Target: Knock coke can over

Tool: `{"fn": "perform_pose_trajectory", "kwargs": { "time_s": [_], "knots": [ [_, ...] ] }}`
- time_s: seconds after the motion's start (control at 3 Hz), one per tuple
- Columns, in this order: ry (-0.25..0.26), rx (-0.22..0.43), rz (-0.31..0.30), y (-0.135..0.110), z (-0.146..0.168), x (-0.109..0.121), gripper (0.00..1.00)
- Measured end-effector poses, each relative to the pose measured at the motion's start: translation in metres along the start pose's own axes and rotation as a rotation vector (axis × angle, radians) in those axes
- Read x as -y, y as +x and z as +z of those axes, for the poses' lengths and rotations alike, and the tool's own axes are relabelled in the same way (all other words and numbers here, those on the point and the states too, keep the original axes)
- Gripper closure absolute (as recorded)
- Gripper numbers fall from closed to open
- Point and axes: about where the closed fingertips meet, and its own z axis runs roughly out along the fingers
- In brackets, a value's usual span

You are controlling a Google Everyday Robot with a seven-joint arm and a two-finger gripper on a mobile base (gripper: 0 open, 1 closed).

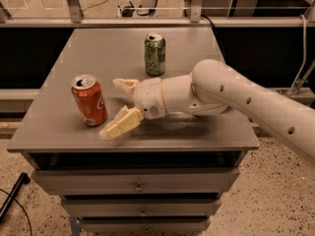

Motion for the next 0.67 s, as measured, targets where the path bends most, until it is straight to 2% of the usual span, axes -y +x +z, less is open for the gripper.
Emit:
{"fn": "perform_pose_trajectory", "kwargs": {
  "time_s": [0.33, 0.67],
  "knots": [
    [-0.056, 0.073, 0.014, -0.003, 0.039, 0.011, 0.0],
    [-0.093, 0.079, 0.015, -0.01, 0.065, 0.015, 0.0]
  ]
}}
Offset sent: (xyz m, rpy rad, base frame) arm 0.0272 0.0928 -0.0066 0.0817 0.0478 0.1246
